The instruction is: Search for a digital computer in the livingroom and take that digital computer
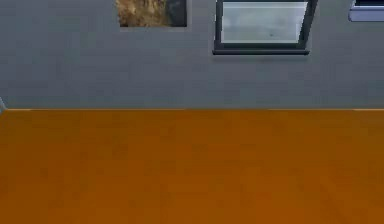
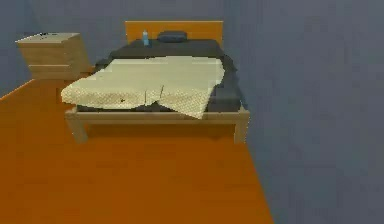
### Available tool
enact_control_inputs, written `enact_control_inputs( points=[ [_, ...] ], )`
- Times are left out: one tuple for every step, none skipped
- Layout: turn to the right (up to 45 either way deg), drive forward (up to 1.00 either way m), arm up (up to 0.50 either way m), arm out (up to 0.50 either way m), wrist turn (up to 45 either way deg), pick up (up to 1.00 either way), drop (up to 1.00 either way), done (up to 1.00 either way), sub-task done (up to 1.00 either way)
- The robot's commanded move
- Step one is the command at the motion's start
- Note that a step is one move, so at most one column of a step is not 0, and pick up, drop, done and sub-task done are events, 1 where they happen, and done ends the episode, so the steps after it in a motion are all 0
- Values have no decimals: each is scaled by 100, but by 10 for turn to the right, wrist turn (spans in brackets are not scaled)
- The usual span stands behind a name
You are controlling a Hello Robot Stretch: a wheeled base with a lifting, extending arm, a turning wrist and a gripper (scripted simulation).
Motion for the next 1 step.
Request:
enact_control_inputs(
  points=[
    [-270,0,0,0,0,0,0,0,0]
  ],
)
